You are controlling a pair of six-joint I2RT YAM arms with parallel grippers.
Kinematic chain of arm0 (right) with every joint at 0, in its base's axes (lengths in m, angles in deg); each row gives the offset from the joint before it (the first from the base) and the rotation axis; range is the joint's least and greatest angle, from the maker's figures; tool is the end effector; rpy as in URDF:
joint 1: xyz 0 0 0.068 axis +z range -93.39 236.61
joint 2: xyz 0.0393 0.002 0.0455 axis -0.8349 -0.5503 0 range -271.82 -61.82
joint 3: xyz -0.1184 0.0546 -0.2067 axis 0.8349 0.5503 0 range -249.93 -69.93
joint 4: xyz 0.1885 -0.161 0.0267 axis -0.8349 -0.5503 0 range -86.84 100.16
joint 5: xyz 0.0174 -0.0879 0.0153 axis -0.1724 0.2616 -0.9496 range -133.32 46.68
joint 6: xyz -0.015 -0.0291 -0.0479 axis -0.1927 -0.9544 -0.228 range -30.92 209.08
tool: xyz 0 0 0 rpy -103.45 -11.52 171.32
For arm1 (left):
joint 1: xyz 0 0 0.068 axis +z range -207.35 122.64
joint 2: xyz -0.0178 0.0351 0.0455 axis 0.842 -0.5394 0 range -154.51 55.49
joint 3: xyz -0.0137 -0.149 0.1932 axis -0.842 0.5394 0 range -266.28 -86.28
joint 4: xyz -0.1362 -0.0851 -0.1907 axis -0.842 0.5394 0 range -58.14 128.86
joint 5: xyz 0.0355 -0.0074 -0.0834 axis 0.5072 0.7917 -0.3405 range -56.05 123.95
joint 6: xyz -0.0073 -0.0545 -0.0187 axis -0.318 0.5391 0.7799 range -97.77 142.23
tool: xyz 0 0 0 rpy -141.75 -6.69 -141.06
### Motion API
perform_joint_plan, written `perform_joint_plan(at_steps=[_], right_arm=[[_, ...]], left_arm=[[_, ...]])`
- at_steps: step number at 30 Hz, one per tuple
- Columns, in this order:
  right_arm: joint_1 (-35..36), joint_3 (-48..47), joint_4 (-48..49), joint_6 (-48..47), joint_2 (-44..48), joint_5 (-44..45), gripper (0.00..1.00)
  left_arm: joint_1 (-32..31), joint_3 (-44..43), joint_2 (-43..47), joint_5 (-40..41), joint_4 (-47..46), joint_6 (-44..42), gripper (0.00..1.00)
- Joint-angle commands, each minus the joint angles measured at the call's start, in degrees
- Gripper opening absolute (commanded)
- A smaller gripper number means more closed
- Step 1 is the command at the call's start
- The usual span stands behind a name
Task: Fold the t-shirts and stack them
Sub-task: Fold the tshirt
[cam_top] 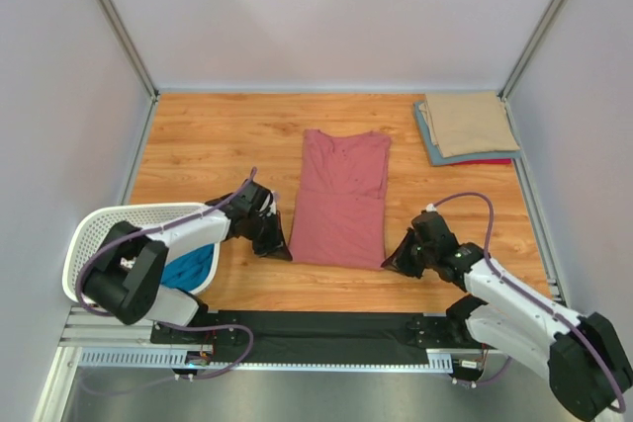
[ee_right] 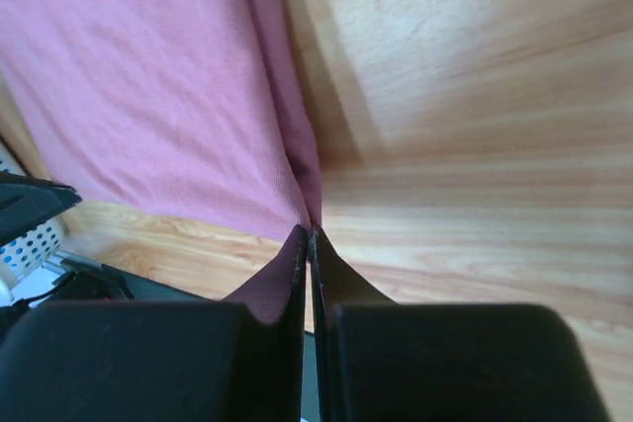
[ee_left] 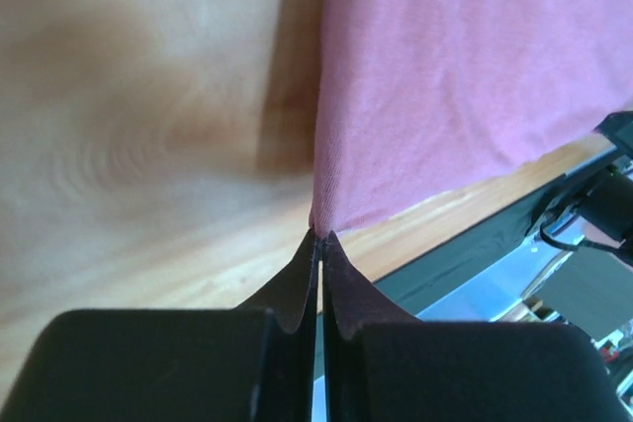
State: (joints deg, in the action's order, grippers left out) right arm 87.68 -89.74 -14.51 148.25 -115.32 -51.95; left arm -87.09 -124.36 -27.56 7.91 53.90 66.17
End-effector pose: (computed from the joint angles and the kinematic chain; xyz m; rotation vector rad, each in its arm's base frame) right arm 0.1401 0.0917 0.1253 0.6152 2.7024 0.7038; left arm 0.2008 -0.1358 0.1222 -0.2276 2.9508 -0.9076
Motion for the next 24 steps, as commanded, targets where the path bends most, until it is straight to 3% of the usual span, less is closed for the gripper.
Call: perform_joint_plan(at_steps=[1, 4, 10, 19, 24], right_arm=[[0.48, -0.31, -6.79, -2.31, 7.58, 0.28, 0.0], [1.36, -1.45, -11.53, -1.96, 13.13, 0.44, 0.0], [1.89, -6.63, -17.78, -2.14, 19.04, 1.77, 0.0], [1.89, -16.03, -18.93, -4.24, 15.36, 5.8, 0.0], [0.75, -23.85, -19.37, -9.42, 8.6, 10.45, 0.0]], left_arm=[[-1.81, 1.87, 5.51, 2.92, 4.49, 3.69, 0.0], [-3.48, 2.67, 11.92, 4.42, 7.04, 5.71, 0.0], [-5.07, -0.49, 16.33, 5.74, 11.79, 7.21, 0.0], [-5.07, -11.12, 14.06, 11.71, 19.26, 4.84, 0.0], [-4.63, -23.77, 8.09, 15.48, 25.23, 1.15, 0.0]])
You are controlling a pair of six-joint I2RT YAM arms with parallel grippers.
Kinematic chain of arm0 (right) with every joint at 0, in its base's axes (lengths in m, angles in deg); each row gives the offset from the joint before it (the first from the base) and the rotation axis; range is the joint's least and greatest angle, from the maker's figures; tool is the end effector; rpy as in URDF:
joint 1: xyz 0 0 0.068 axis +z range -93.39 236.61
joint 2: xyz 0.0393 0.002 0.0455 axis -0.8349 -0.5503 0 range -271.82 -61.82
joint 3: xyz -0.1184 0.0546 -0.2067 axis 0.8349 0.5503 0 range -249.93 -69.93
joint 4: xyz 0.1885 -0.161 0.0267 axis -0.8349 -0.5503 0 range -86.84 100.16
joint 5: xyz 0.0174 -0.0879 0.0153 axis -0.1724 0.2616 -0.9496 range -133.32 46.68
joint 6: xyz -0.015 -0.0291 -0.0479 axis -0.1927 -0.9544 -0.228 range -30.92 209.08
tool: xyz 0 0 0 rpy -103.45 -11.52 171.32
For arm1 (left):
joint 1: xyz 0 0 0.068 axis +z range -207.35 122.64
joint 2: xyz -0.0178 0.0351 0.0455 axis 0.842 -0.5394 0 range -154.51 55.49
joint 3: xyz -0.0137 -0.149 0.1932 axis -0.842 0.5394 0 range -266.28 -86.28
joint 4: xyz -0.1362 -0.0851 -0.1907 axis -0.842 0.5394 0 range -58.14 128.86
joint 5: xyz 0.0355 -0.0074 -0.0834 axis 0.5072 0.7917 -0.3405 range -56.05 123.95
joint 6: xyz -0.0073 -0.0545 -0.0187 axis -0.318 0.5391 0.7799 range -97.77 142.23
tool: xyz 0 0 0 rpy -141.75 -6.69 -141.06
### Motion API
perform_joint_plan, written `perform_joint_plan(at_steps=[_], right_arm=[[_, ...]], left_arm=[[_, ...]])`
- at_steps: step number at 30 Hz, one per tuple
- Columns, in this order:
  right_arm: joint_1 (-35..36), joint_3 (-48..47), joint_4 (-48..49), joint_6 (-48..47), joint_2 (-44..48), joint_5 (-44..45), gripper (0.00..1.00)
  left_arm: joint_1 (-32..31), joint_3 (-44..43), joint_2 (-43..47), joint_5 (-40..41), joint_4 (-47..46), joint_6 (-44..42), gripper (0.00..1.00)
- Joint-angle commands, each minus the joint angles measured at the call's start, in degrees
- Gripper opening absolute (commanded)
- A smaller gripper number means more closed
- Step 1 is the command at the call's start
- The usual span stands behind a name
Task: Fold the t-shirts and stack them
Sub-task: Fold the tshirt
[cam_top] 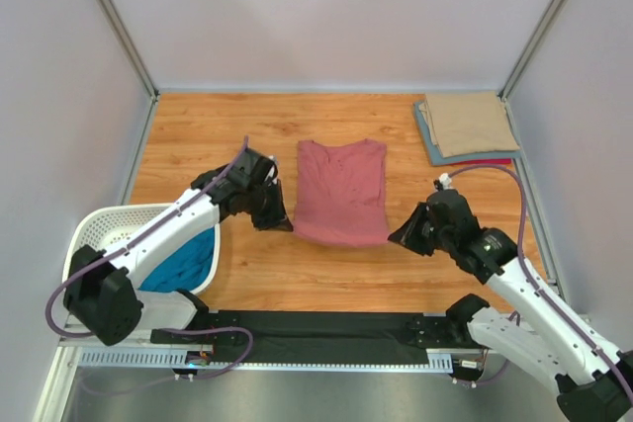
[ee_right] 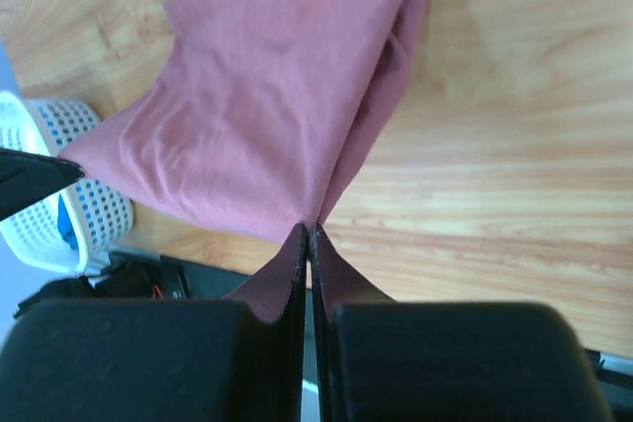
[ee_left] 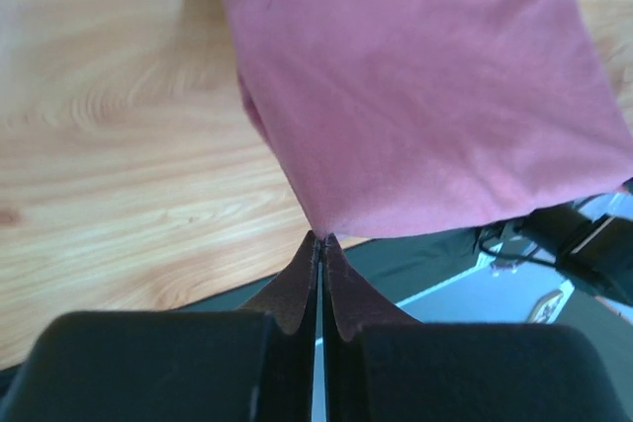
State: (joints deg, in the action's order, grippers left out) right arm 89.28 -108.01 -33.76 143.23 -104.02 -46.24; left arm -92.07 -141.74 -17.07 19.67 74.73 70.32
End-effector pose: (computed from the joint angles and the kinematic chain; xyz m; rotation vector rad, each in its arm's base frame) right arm 0.1329 0.0878 0.2284 0.4507 2.5096 0.7190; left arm 0.1966 -0.1488 0.2273 -0.2336 2.8030 -0.7628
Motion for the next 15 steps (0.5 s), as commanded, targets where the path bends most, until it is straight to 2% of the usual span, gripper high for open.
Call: perform_joint_plan(at_steps=[1, 5, 10, 15], right_arm=[[-2.24, -6.9, -0.11, -5.27, -5.68, 4.94, 0.0], [-7.08, -13.41, 1.82, -9.41, -12.2, 3.8, 0.0], [-13.05, -21.58, 6.99, -14.76, -22.81, -2.17, 0.0], [-16.57, -30.54, 8.85, -17.76, -35.29, -4.9, 0.0]], left_arm=[[0.62, -8.24, -4.5, 4.0, 5.2, -3.44, 0.0], [4.21, -17.37, -10.49, 4.79, 7.4, -6.16, 0.0], [7.73, -27.49, -19.79, 1.81, 6.97, -9.68, 0.0], [9.84, -43.21, -29.73, 0.75, 10.12, -12.76, 0.0]])
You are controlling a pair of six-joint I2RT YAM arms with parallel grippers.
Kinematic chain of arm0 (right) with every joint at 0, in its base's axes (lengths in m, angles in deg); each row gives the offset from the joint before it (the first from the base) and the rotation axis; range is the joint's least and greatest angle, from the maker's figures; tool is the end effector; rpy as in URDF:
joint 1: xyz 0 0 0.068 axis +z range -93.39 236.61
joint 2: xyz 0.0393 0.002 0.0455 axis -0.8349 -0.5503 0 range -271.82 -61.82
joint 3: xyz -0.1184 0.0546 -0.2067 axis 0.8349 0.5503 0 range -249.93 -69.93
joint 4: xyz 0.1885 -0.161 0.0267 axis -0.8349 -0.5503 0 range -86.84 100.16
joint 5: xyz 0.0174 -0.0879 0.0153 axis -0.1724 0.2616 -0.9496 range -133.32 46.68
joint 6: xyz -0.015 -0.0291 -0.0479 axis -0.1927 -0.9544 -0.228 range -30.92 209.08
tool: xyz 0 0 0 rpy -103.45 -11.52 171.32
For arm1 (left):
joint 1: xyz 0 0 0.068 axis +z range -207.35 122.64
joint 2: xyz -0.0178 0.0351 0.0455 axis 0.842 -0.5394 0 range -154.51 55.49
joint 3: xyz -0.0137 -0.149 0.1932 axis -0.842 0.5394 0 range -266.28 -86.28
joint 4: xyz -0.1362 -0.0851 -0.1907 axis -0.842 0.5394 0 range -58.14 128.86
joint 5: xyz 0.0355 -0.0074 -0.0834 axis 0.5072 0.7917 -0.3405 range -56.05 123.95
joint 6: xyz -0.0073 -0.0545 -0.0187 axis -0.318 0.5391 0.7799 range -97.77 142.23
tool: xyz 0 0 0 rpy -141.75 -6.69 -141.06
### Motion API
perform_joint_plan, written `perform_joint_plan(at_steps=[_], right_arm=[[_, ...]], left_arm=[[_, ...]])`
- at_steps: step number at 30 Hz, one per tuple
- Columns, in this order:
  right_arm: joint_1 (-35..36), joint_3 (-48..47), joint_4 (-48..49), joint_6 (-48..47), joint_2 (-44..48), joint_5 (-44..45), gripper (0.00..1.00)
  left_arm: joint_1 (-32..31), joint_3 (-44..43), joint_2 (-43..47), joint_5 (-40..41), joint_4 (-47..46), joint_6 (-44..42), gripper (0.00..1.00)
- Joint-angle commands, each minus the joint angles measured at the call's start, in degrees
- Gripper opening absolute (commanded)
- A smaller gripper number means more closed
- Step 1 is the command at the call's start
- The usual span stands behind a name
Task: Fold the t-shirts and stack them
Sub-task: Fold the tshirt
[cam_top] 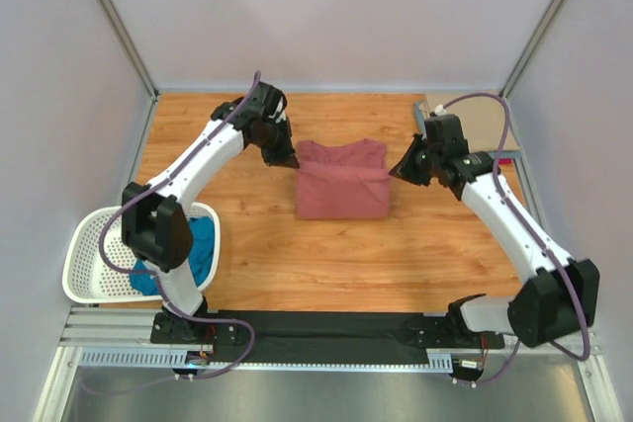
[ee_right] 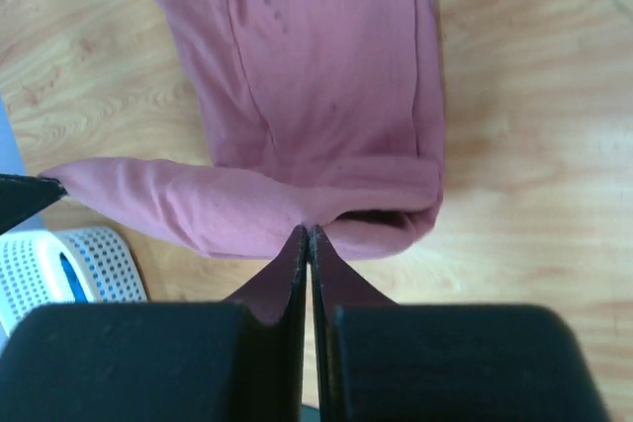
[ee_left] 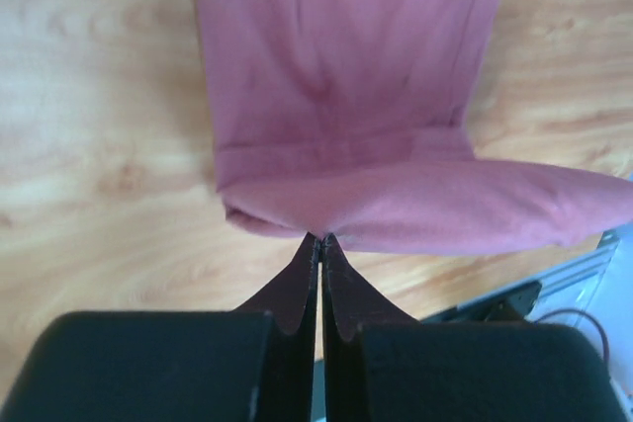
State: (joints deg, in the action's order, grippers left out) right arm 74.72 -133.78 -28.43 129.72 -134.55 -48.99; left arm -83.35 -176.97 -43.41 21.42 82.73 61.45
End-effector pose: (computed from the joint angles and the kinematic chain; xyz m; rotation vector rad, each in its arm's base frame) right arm 0.2524 0.0869 0.2760 0.4375 2.4408 0.5802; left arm 0.3137 -0.1630 0.2731 -0.2318 2.7187 -0.6588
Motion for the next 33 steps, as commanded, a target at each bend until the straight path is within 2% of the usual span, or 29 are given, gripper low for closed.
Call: perform_joint_plan(at_steps=[1, 4, 8, 12, 16, 22, 24, 25, 26, 28, 29, 30, 32, 33], right_arm=[[-2.37, -7.22, 3.96, -4.43, -6.1, -2.32, 0.0], [-4.66, -10.31, 6.32, -4.7, -11.11, -3.82, 0.0], [-6.94, -15.05, 8.35, -5.22, -18.83, -5.83, 0.0], [-7.74, -20.33, 10.2, -6.19, -26.13, -7.51, 0.0], [-8.09, -24.47, 11.34, -6.01, -32.73, -7.43, 0.0], [-8.88, -28.68, 15.47, -5.57, -40.64, -6.55, 0.0], [-9.58, -31.92, 14.77, -6.01, -43.89, -5.14, 0.0], [-9.84, -32.55, 14.94, -5.93, -44.86, -4.62, 0.0], [-10.37, -33.0, 15.55, -5.84, -46.43, -4.44, 0.03], [-10.99, -33.7, 17.4, -5.05, -47.76, -4.35, 0.07], [-11.6, -33.79, 17.93, -4.79, -48.55, -5.13, 0.13], [-11.78, -33.62, 19.15, -4.7, -48.56, -5.4, 0.21], [-11.96, -32.3, 19.52, -5.13, -47.6, -5.93, 0.4], [-12.04, -31.51, 19.34, -5.66, -46.81, -6.36, 0.44]], left_arm=[[1.56, -10.27, -6.72, -1.09, 3.34, -4.06, 0.0], [3.32, -19.75, -12.79, -1.88, 4.5, -4.59, 0.0], [5.6, -24.87, -19.3, -5.03, 1.79, -4.77, 0.0], [7.1, -27.69, -24.92, -9.43, -4.97, -4.51, 0.0], [9.12, -34.01, -31.88, -15.13, -10.17, -4.59, 0.0], [11.23, -37.88, -38.74, -18.75, -22.47, -2.4, 0.0], [11.23, -41.73, -41.99, -18.58, -23.36, -2.83, 0.06], [11.32, -43.06, -43.04, -17.97, -23.28, -3.79, 0.13], [11.32, -44.12, -44.44, -17.96, -23.54, -4.06, 0.25], [11.85, -44.48, -44.9, -18.84, -26.69, -3.98, 0.34], [11.94, -44.57, -44.55, -19.63, -27.57, -3.89, 0.54], [12.37, -44.31, -44.11, -19.55, -28.19, -4.15, 0.59], [12.99, -43.61, -41.84, -17.71, -26.97, -5.64, 0.6], [13.69, -41.51, -40.6, -16.92, -25.4, -6.0, 0.6]])
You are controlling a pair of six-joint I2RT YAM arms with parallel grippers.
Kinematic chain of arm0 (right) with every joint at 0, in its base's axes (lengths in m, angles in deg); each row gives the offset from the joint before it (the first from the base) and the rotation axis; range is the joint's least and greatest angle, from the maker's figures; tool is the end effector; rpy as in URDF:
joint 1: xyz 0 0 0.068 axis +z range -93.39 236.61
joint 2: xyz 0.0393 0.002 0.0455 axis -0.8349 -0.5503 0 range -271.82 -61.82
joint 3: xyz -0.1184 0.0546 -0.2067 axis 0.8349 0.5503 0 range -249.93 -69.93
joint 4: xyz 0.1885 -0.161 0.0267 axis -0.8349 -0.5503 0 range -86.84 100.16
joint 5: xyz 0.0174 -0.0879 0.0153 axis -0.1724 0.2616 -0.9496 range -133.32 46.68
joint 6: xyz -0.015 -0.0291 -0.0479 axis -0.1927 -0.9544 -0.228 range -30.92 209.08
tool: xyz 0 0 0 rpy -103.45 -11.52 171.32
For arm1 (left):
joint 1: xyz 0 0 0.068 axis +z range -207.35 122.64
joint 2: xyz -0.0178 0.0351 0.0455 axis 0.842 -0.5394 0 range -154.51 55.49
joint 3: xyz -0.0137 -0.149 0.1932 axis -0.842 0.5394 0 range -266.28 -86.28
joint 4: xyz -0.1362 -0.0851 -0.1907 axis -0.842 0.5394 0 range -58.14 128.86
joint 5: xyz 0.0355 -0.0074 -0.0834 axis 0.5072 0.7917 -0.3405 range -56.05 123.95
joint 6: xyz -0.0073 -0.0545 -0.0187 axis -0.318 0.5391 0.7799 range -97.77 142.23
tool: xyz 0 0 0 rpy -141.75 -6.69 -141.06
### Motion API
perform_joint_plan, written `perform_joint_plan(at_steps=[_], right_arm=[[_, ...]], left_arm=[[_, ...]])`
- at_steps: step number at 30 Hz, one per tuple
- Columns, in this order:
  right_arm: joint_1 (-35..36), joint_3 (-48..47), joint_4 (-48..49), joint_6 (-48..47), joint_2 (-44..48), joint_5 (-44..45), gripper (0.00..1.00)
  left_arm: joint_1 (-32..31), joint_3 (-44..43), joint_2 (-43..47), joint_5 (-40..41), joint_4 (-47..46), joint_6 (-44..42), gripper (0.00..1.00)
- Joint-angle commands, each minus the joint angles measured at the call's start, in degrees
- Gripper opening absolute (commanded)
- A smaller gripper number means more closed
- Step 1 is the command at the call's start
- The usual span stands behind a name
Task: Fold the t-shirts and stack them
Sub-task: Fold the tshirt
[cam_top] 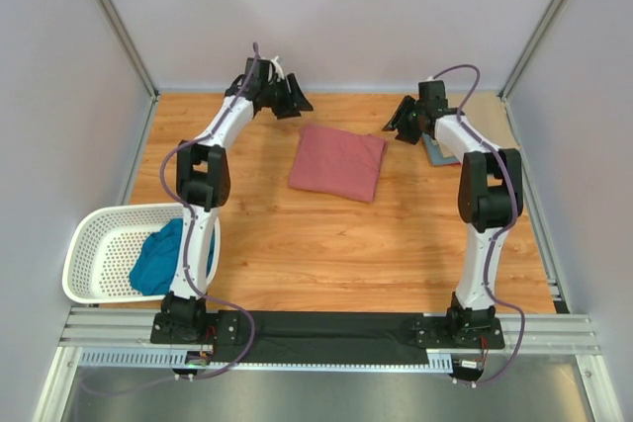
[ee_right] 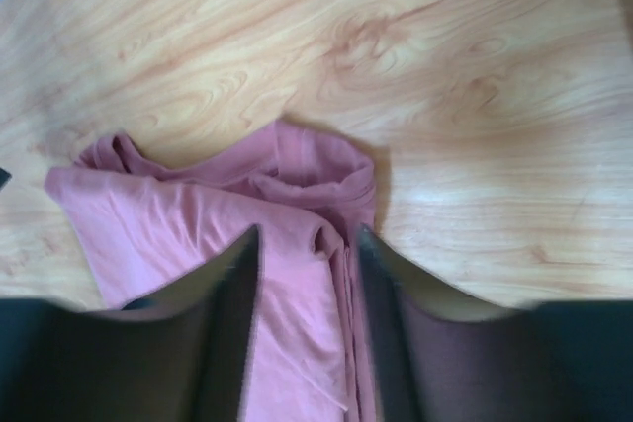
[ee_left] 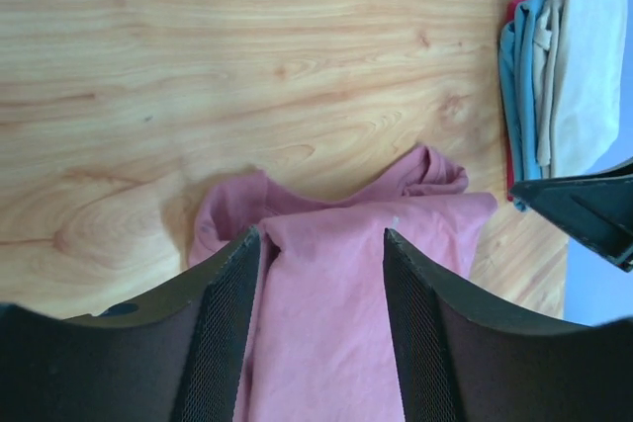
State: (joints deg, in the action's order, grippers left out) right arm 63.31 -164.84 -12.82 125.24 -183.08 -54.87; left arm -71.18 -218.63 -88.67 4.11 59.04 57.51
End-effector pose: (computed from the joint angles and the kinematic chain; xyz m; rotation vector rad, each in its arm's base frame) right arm 0.4470 0.0609 0.1778 0.5433 2.4339 0.5719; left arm 0.5146 -0.1480 0.1928 -0.1431 2.3506 -1.0293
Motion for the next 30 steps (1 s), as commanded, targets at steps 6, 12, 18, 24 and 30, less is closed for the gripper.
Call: perform_joint_plan(at_steps=[6, 12, 18, 24, 30], right_arm=[[-0.46, 10.97, 6.64, -6.71, 10.77, -10.05, 0.65], [0.07, 17.21, 4.26, -12.87, 11.92, -16.57, 0.66], [0.16, 21.08, 5.93, -13.58, 10.16, -17.45, 0.61], [0.24, 23.37, 8.12, -13.49, 8.05, -18.94, 0.46], [0.16, 28.55, 9.53, -14.01, 10.07, -19.82, 0.25]], left_arm=[[0.03, 17.34, 16.18, 3.21, 3.67, -11.89, 0.61], [-1.29, 38.29, 25.06, 1.46, -3.87, -13.05, 0.6], [-3.05, 40.6, 22.52, -0.48, -4.33, -14.28, 0.59], [-3.84, 38.05, 18.39, -0.12, -2.05, -14.2, 0.52], [-4.54, 40.77, 20.93, 2.5, 0.06, -12.79, 0.34]])
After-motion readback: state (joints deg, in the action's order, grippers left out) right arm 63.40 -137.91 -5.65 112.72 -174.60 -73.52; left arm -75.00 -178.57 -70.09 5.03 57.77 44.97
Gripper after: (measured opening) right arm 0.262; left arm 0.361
